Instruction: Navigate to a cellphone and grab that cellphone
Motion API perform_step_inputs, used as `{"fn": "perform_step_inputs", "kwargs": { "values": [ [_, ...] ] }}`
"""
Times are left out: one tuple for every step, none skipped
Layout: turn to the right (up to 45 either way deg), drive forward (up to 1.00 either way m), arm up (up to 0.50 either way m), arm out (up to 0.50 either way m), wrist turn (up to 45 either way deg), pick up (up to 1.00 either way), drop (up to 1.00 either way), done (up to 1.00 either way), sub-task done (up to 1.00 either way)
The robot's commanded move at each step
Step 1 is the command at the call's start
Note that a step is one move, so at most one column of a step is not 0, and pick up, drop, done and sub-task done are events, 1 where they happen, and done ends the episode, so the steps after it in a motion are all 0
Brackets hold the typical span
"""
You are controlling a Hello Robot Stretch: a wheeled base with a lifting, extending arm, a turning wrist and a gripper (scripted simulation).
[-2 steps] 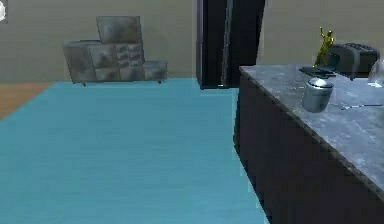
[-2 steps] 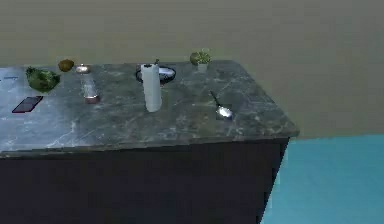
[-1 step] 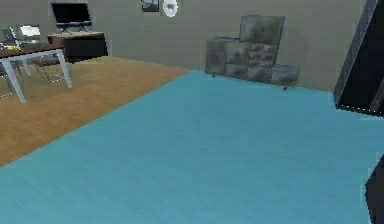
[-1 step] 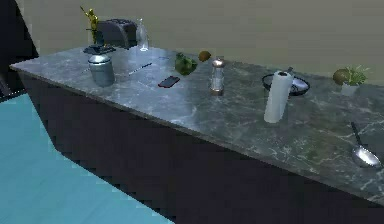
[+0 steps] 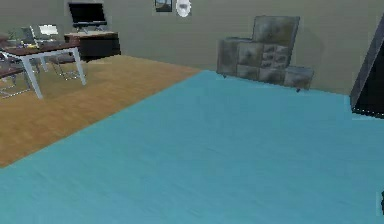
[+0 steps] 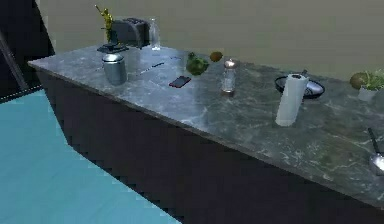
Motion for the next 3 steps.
{"fn": "perform_step_inputs", "kwargs": {
  "values": [
    [45.0,0.00,0.00,0.00,0.0,0.00,0.00,0.00,0.00],
    [45.0,0.00,0.00,0.00,0.0,0.00,0.00,0.00,0.00],
    [0.0,0.25,0.00,0.00,0.0,0.00,0.00,0.00,0.00]
  ]
}}
